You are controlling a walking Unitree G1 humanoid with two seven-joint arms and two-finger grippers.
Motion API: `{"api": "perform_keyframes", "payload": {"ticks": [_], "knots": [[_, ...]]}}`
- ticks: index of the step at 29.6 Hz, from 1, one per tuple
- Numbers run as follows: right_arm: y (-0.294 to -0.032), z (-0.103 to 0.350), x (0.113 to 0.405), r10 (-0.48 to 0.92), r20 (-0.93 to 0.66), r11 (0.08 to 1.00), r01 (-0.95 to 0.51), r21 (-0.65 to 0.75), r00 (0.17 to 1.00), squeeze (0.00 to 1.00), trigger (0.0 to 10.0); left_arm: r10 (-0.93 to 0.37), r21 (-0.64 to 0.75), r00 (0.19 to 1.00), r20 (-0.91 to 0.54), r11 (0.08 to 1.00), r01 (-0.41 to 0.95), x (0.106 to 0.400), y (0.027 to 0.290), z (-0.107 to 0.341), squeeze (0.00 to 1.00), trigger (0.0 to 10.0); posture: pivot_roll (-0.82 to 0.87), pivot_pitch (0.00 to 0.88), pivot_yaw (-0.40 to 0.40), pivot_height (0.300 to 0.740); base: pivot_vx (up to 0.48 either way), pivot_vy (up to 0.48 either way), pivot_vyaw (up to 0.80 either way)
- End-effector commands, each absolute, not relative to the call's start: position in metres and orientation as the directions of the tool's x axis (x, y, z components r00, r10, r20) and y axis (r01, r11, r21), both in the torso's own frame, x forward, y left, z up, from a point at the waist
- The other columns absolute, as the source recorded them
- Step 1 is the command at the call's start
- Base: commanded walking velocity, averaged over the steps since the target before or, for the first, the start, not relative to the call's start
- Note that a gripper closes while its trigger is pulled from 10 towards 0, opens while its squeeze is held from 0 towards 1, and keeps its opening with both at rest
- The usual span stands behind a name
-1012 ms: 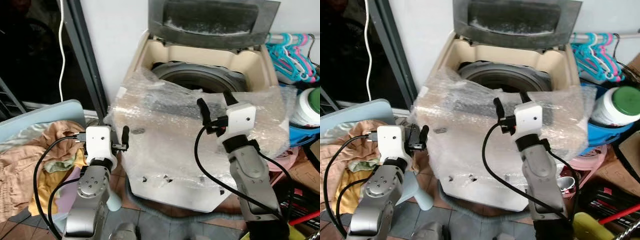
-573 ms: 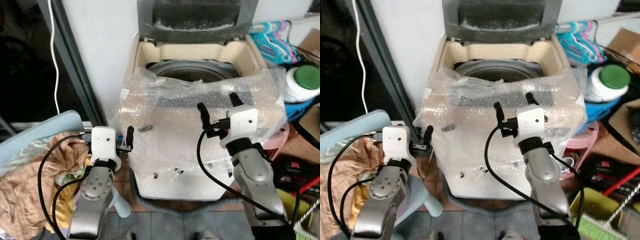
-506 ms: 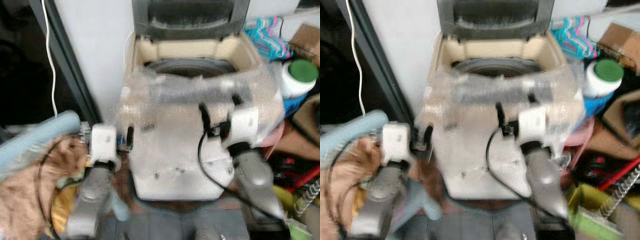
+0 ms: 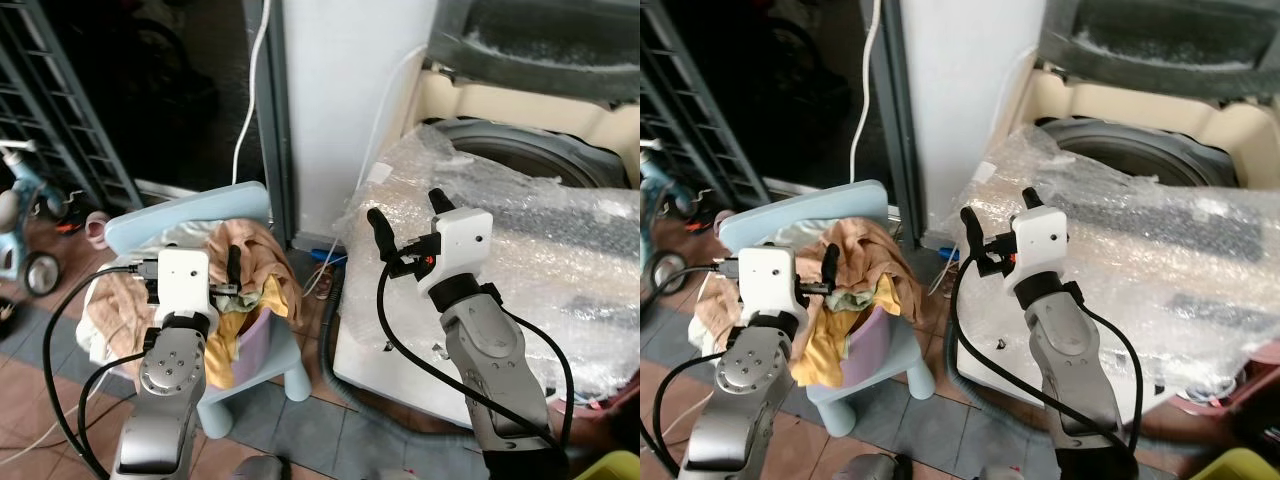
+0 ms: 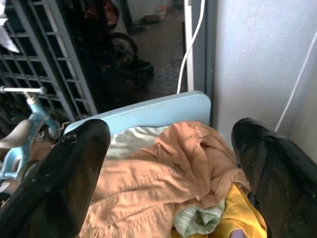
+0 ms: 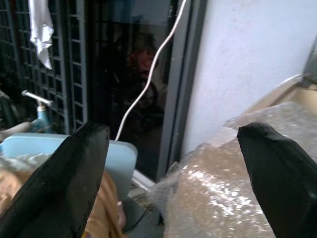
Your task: Clothes washing
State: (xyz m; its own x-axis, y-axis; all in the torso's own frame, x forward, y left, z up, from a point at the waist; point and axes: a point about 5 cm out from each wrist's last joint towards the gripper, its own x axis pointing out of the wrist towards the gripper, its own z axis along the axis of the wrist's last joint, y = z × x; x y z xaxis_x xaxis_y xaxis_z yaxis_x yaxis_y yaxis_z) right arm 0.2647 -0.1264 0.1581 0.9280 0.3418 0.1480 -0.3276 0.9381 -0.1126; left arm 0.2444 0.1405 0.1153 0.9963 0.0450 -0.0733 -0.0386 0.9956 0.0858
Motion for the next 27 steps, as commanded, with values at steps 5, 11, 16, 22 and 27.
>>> {"api": "perform_keyframes", "payload": {"ticks": [5, 11, 16, 22, 27], "knots": [[-0.117, 0.156, 0.263, 0.392, 0.131, 0.92, -0.387, -0.067, 0.911, 0.0, 10.0, 0.085, 0.095, 0.992, -0.096, 0.993, -0.075, 0.244, 0.148, 0.115, 0.0, 10.0, -0.05, 0.035, 0.009, 0.74, 0.0, 0.0, 0.79], [-0.116, 0.149, 0.264, 0.389, 0.1, 0.921, -0.386, -0.044, 0.916, 0.0, 10.0, 0.086, 0.083, 0.99, -0.115, 0.994, -0.076, 0.243, 0.15, 0.113, 0.0, 10.0, -0.04, 0.038, 0.01, 0.74, 0.0, 0.0, 0.79], [-0.12, 0.143, 0.269, 0.349, 0.059, 0.937, -0.348, -0.021, 0.935, 0.0, 10.0, 0.083, 0.073, 0.988, -0.133, 0.995, -0.074, 0.242, 0.15, 0.112, 0.0, 10.0, -0.04, 0.038, 0.007, 0.74, 0.0, 0.19, 0.47], [-0.123, 0.135, 0.269, 0.33, 0.007, 0.944, -0.33, -0.022, 0.944, 0.0, 10.0, 0.078, 0.065, 0.986, -0.145, 0.995, -0.07, 0.241, 0.151, 0.11, 0.0, 10.0, -0.04, 0.039, 0.007, 0.74, 0.0, 0.474, 0.0], [-0.122, 0.13, 0.269, 0.331, -0.024, 0.943, -0.331, -0.018, 0.943, 0.0, 10.0, 0.072, 0.058, 0.987, -0.145, 0.996, -0.065, 0.241, 0.15, 0.111, 0.0, 10.0, -0.04, 0.04, 0.006, 0.74, 0.0, 0.251, 0.0]]}}
